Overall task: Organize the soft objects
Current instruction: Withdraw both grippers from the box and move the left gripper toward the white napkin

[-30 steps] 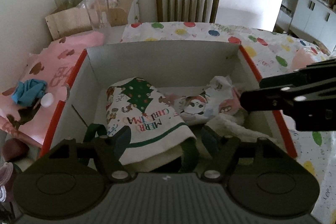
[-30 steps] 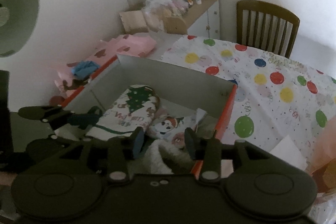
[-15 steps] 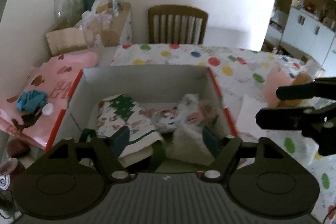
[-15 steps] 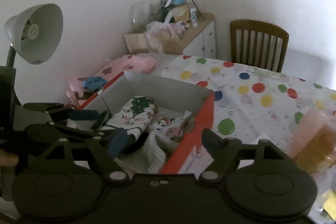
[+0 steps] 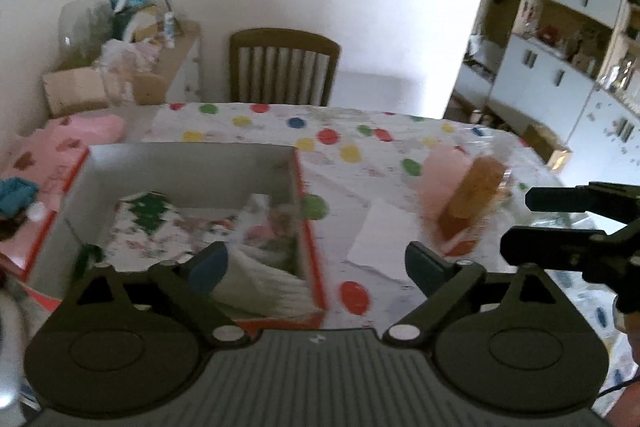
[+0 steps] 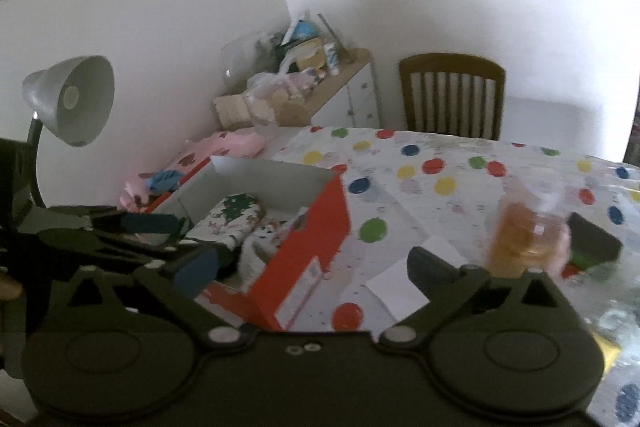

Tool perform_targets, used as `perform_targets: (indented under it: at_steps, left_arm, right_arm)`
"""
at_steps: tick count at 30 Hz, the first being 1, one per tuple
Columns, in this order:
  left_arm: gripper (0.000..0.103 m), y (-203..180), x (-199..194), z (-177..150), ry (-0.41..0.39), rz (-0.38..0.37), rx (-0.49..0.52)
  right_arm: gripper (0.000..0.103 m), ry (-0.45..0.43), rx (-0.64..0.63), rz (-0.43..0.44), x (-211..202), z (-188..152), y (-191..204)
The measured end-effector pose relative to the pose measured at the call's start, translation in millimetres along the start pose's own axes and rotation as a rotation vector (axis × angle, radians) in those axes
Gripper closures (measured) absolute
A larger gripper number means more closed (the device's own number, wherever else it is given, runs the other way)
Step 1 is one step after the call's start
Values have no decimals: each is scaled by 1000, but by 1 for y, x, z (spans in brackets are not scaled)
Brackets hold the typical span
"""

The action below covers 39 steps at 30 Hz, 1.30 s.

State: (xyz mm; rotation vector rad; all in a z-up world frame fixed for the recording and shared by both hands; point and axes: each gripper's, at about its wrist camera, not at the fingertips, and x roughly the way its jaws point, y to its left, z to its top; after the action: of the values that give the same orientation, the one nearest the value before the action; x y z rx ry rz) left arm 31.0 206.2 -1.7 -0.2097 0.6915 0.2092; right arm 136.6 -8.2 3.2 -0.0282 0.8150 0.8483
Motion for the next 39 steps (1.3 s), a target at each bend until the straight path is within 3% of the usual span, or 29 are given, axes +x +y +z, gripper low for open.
perform_targets:
  at_steps: [6, 20, 28, 39]
  left_arm:
    - [0, -27, 3, -6, -11, -56, -7]
    - [0, -94, 57, -12, 73, -46, 49]
    - [0, -123, 108, -15, 91, -40, 115]
    - [0, -144, 172, -18, 125, -13, 186]
  right_arm:
    - [1, 0, 28, -54, -32, -18, -40]
    - [4, 63, -22, -175, -61, -70, -103]
    - [22, 129, 5, -186, -49, -89, -131]
    - [34, 204, 8, -155, -16, -101, -144]
